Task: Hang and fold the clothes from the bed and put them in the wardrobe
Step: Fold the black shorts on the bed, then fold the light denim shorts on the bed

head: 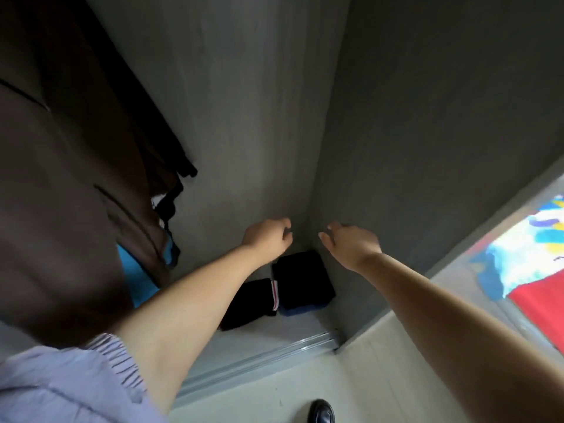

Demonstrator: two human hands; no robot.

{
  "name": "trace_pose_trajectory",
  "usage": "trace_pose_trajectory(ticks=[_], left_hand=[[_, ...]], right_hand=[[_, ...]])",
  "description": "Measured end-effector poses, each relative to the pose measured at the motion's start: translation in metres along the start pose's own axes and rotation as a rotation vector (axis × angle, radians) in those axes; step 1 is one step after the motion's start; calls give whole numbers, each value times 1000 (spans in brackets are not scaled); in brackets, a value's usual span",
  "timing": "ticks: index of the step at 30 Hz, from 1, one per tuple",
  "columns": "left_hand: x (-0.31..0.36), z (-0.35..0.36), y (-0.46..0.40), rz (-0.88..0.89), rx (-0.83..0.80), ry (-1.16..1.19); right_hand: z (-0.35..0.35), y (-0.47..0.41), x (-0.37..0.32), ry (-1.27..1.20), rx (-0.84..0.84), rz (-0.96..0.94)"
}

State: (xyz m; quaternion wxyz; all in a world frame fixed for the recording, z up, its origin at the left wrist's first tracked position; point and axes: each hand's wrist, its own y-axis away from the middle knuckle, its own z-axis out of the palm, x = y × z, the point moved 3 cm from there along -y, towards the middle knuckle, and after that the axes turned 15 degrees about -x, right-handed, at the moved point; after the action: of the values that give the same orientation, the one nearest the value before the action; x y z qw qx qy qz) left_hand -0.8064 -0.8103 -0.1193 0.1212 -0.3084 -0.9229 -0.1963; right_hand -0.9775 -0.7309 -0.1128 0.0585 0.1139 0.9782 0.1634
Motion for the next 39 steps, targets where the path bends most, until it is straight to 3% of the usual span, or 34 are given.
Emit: trace_pose_trajectory(ticks=[7,12,21,27,33,39], left_hand=[[74,-25,75,296,-68,-26],[169,-9,113,447,-106,-86],[408,48,148,739,-242,-117],[588,149,222,956,-391,-184],[684,195,237,973,-488,-204],[729,225,199,933,-542,-225]], right_hand=[[-6,130,14,-30,81,223],[-4,231,70,-100,102,428],[24,429,227,-267,204,746],[72,602,343,-367,133,1004],[92,676,408,-426,142,1073],[118,668,469,-532,77,1072]])
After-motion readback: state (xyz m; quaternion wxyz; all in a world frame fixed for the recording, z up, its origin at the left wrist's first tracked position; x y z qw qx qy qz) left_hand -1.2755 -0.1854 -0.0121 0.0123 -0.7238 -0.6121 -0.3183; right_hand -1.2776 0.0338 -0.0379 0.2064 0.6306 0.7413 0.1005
